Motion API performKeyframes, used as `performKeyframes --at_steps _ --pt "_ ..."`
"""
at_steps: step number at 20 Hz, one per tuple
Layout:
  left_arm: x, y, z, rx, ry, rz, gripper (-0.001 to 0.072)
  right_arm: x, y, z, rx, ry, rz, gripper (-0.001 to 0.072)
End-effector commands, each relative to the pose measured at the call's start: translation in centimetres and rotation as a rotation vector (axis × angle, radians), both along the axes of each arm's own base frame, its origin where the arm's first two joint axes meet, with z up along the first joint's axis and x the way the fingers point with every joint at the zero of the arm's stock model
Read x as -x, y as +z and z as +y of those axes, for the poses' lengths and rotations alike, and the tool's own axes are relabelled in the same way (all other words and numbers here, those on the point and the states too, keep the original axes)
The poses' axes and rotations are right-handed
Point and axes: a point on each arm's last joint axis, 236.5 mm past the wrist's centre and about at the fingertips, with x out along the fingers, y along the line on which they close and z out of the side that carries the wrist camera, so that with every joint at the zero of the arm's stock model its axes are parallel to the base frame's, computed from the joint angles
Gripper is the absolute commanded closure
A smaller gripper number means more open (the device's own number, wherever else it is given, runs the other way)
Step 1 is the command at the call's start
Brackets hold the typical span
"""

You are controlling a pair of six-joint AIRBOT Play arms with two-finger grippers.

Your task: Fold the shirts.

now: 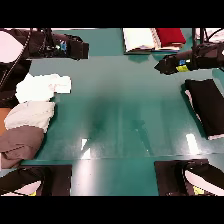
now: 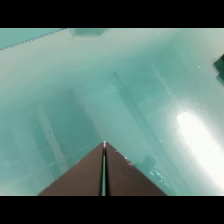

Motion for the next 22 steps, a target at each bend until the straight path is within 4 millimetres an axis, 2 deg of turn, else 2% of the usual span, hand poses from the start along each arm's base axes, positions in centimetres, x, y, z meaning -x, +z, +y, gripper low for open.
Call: performKeyframes --at_steps 1,12,13,14,15,16,17,19,22 --pt "0.0 0.0 0.0 0.0 -0.001 0.0 0.0684 0.0 0.0 0.1 -0.002 0.002 -0.001 0.0694" --pt "0.0 0.2 -0.2 0.018 0.002 0.001 0.0684 0.1 0.1 0.3 -0.009 0.005 0.002 0.0694" --pt "-0.6 1.0 -0.1 0.014 0.003 -0.049 0.0684 0.1 0.1 0.3 -0.009 0.005 0.002 0.0694" --pt "-1.4 1.4 0.5 -0.024 0.009 -0.106 0.0645 0.1 0.1 0.3 -0.009 0.005 0.002 0.0694" --pt "-2.3 1.3 2.0 -0.071 0.047 -0.127 0.0322 0.1 0.1 0.3 -0.009 0.005 0.002 0.0694" --pt "-3.7 0.5 4.6 -0.117 0.131 -0.115 0.0114 0.1 0.1 0.3 -0.009 0.005 0.002 0.0694" --pt "-5.0 -1.0 7.8 -0.174 0.219 -0.08 0.0118 0.1 0.1 0.3 -0.009 0.005 0.002 0.0694" --pt "-7.0 -5.4 14.6 -0.273 0.366 0.047 0.0117 0.1 0.1 0.3 -0.009 0.005 0.002 0.0694" --pt "-7.9 -14.3 23.0 -0.35 0.513 0.286 0.0117 0.1 0.1 0.3 -0.009 0.005 0.001 0.0694"
